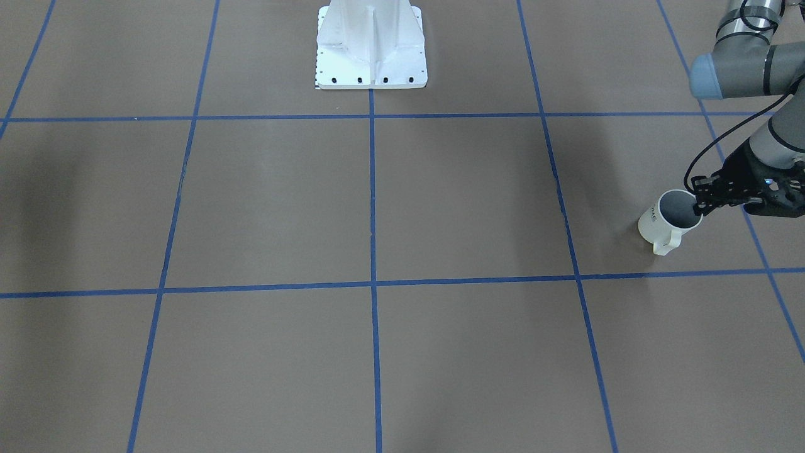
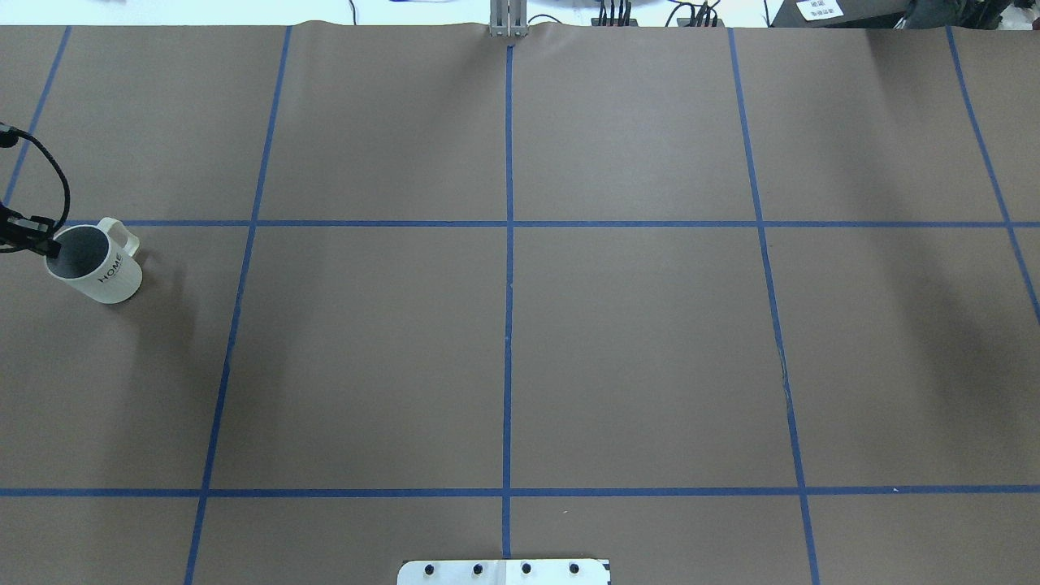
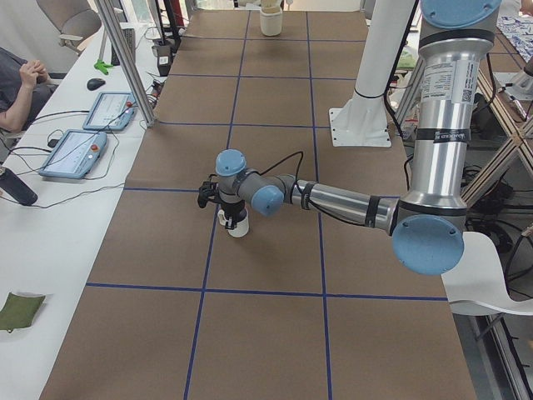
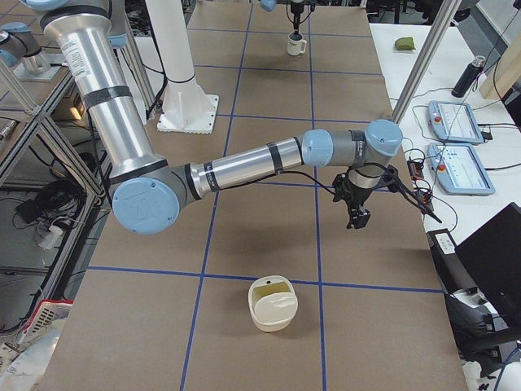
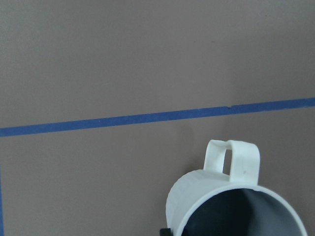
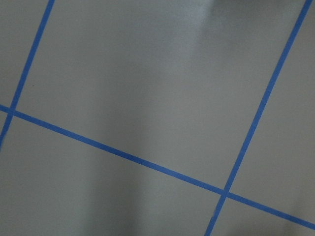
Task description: Left arm hands cup to right arm to dump lemon
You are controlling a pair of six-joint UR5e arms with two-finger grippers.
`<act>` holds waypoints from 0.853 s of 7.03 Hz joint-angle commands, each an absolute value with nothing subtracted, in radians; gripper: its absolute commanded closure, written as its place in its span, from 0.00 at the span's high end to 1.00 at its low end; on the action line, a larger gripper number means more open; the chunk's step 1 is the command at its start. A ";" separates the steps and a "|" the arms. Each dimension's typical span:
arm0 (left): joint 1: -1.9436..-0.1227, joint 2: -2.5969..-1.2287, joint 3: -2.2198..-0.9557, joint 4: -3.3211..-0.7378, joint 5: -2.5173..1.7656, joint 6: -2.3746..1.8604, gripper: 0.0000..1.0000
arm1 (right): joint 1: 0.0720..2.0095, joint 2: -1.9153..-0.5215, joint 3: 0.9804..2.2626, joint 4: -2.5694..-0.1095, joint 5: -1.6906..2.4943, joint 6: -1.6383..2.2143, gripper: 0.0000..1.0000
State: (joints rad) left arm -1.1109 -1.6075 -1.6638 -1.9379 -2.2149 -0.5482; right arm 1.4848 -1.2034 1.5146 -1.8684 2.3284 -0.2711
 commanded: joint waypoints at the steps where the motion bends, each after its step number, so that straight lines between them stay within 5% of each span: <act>1: -1.115 -1.605 -1.670 -1.937 -2.221 -0.546 0.99 | 1.488 -1.219 1.503 -1.870 2.324 -0.262 1.00; 6: -1.388 -1.594 -1.672 -1.684 -2.284 0.006 1.00 | 1.489 -1.262 1.505 -1.859 2.319 -0.262 1.00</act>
State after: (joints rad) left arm -1.3049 -1.6002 -1.6799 -1.7824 -2.2775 -0.1924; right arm 1.4889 -1.2462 1.5043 -1.8605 2.3183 -0.2613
